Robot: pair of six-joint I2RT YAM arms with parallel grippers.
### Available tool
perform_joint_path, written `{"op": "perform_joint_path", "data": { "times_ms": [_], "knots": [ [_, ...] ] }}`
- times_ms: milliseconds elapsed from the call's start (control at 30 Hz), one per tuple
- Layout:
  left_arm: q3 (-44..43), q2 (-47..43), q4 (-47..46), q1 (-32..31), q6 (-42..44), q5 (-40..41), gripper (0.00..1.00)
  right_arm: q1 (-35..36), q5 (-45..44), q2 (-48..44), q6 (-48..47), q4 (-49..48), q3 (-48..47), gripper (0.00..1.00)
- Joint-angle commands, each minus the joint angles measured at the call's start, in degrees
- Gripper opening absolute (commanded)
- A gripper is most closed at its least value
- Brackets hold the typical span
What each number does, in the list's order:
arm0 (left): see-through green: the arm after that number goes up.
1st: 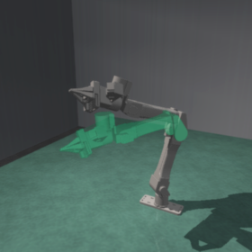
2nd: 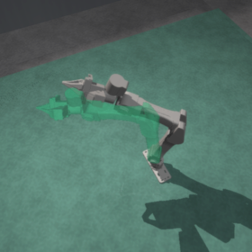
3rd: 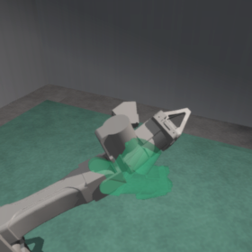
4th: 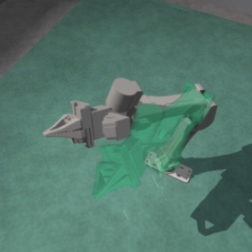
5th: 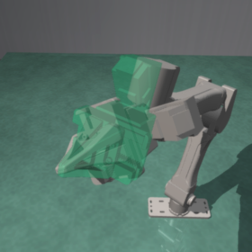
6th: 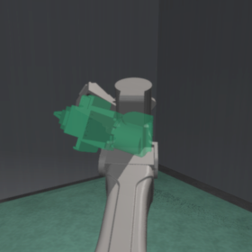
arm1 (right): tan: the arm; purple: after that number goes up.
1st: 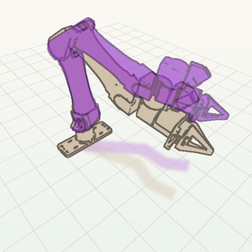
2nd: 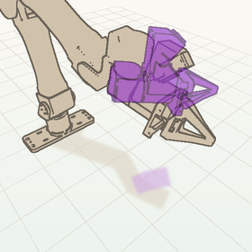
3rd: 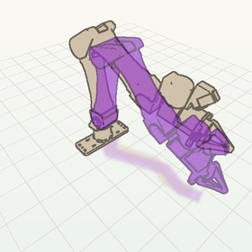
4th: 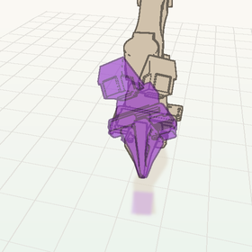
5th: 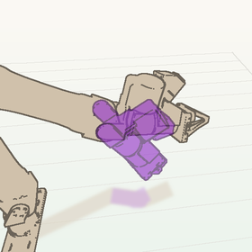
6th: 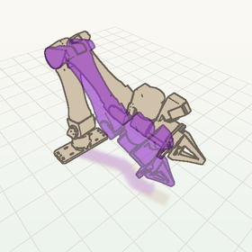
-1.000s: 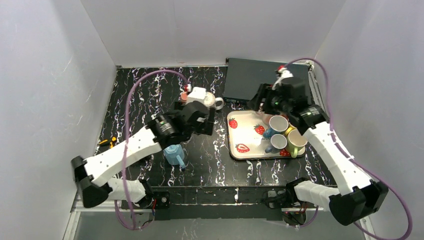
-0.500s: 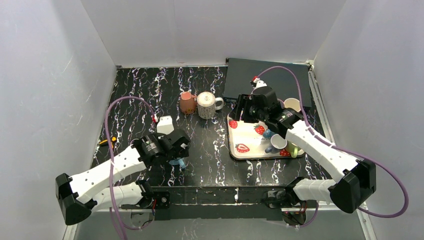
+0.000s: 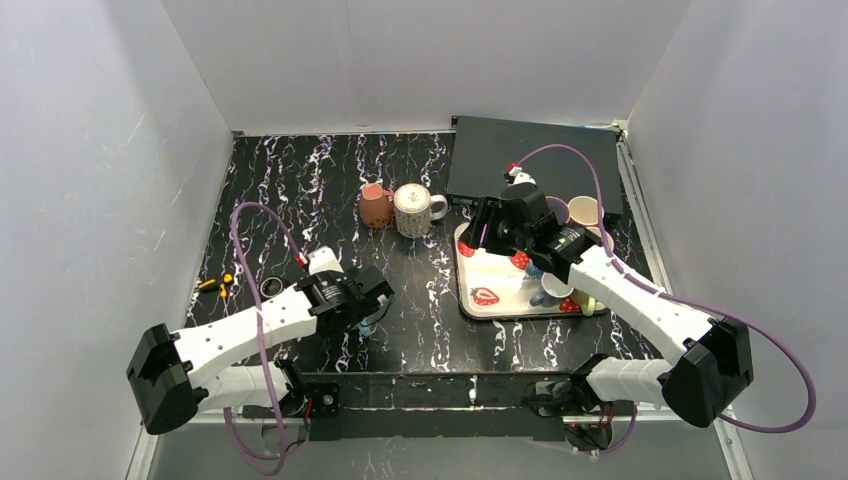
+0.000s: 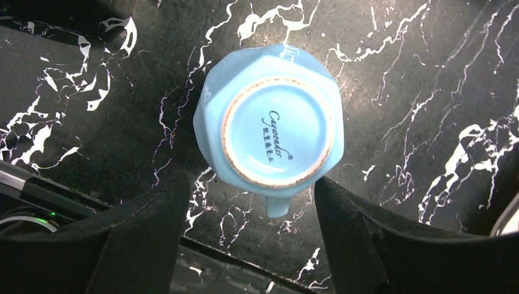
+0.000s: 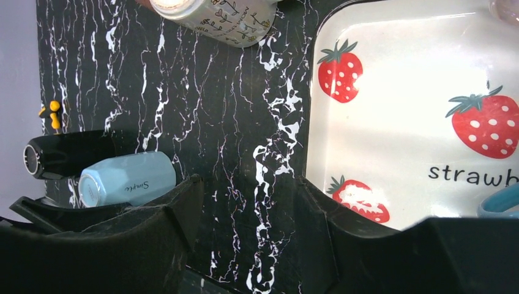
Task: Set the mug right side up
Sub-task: Turn over the cup at the center of the board.
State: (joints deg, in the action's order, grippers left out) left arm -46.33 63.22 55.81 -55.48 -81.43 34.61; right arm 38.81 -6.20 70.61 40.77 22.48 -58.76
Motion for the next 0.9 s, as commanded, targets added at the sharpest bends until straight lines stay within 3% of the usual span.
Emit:
{"op": "perform_joint_path", "data": {
  "times_ms": [0, 133, 300, 467, 633, 700, 867],
  "knots": [
    [-0.4, 2.0, 1.7, 0.8, -5.5, 5.0, 0.71, 0.3, -2.5, -2.3, 1.9, -0.6, 0.5, 0.62],
    [0.8, 2.5, 0.3, 2.0, -5.7, 4.3, 0.67, 0.4, -2.8, -1.8, 1.8, 0.2, -0.5, 0.62],
    [3.6, 2.2, -4.6, 4.9, -2.6, 1.1, 0.48, 0.4, -2.9, -1.4, 1.8, 0.8, -1.0, 0.62],
    [5.6, 2.9, -8.7, 8.9, 1.0, -3.2, 0.36, 0.6, -3.1, -0.9, 2.3, 0.9, -1.3, 0.62],
    [7.0, 2.2, -12.2, 11.1, 4.1, -5.7, 0.15, 0.9, -3.5, -0.8, 2.6, 0.9, -1.4, 0.62],
    [6.6, 2.3, -12.4, 11.1, 4.8, -5.9, 0.02, 0.9, -3.6, -0.5, 2.6, 1.0, -1.7, 0.62],
    [5.4, -0.1, -14.7, 11.1, 10.1, -6.4, 0.00, 1.0, -3.6, 0.1, 2.4, 1.1, -2.5, 0.62]
  ]
}}
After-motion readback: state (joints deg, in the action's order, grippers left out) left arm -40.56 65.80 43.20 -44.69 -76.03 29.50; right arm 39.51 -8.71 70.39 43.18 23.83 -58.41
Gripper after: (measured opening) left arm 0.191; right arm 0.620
